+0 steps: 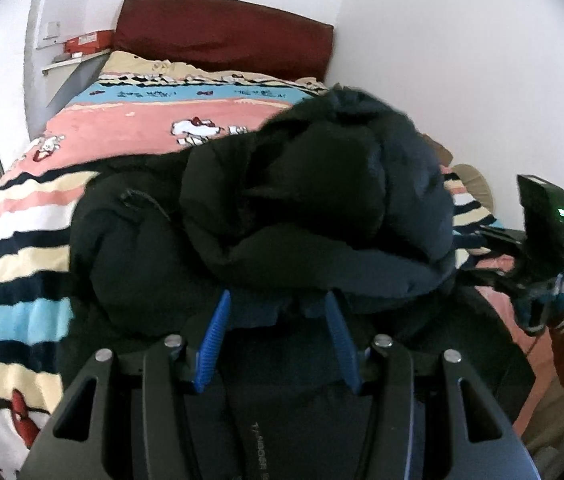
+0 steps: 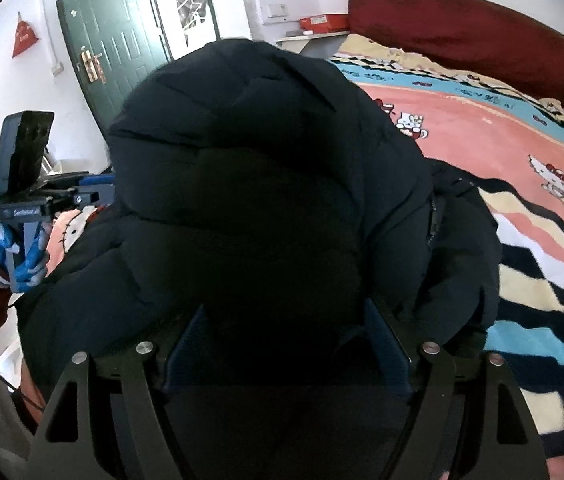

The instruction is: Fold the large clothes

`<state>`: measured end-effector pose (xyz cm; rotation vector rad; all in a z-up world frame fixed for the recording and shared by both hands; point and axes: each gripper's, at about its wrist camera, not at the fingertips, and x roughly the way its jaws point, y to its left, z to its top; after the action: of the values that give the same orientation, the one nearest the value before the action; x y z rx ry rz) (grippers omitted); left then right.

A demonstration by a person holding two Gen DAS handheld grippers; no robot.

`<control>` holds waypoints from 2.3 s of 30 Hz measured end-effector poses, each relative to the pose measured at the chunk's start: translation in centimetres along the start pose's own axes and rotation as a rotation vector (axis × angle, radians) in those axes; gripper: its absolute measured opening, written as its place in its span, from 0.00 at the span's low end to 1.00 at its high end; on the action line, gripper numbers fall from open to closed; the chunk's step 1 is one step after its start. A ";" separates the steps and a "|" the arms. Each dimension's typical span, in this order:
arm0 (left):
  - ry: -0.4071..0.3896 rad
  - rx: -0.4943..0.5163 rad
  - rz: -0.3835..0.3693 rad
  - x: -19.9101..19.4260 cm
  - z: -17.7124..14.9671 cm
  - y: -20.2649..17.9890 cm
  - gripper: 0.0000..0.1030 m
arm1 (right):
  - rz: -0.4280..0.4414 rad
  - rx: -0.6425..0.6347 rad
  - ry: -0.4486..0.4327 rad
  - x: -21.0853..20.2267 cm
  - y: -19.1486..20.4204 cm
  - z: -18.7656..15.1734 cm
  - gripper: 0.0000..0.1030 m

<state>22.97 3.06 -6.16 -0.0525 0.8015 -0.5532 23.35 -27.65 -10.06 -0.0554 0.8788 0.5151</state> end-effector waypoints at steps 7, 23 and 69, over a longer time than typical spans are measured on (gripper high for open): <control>-0.042 -0.041 0.017 0.1 5.6 1.1 0.46 | 0.011 -0.060 -0.055 -3.7 1.6 3.0 0.75; 0.016 -0.023 0.048 11.3 14.2 -0.1 0.46 | -0.164 0.141 -0.084 4.5 -3.6 15.5 0.75; 0.033 0.232 0.196 6.6 0.4 -7.5 0.63 | -0.202 0.123 -0.013 2.1 0.6 0.3 0.75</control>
<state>23.61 -6.71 -8.41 0.2471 0.7597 -0.4588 24.35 -26.22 -11.34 -0.0285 0.8798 0.2719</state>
